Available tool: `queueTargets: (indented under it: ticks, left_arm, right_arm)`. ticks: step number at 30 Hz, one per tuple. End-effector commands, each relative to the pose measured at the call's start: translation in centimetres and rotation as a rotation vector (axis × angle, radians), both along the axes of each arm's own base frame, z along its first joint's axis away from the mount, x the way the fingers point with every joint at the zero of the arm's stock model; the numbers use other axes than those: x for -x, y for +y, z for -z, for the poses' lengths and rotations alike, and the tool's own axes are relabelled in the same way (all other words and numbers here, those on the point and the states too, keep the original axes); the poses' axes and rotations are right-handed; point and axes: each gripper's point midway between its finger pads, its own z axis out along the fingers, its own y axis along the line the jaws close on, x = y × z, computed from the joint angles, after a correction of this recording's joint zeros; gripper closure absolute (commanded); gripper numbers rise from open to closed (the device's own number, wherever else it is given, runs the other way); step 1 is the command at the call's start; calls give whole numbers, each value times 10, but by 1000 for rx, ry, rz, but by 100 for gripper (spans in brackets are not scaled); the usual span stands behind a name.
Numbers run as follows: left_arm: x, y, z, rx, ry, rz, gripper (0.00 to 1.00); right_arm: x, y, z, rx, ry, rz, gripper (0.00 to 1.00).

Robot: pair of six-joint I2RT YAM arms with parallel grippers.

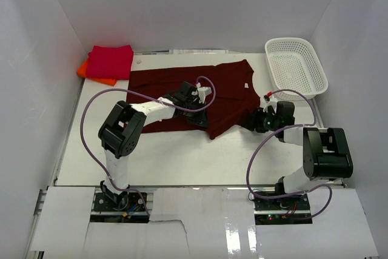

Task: Fold and stack the t-shirts
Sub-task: Grap the side of the flattened tshirt closest away from the robot with both arms

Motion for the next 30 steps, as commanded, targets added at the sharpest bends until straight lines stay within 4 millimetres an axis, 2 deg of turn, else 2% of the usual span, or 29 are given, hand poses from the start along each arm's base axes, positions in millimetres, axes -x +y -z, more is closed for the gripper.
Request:
queueTargets:
  ticks: [1, 13, 18, 22, 25, 28, 30]
  left_arm:
    - [-2, -5, -28, 41, -64, 17, 78]
    - [-5, -5, -27, 24, -66, 19, 78]
    - [-6, -5, -28, 24, -71, 18, 78]
    - [-6, -5, -29, 22, -74, 19, 78]
    - [-5, -4, -28, 20, -73, 20, 78]
    - [-5, -3, -28, 20, -75, 19, 78]
    - [-5, -2, -28, 16, -76, 16, 78]
  right_arm:
    - [-17, 7, -10, 0, -61, -24, 50]
    - [-31, 10, -8, 16, -78, -26, 49]
    - [-33, 9, -7, 25, -88, -24, 52]
    - [-35, 8, -8, 31, -90, -19, 60]
    - [-35, 10, -8, 26, -86, -26, 71]
    - [-36, 12, -7, 22, -71, -28, 86]
    - [-33, 14, -7, 7, -54, -39, 91]
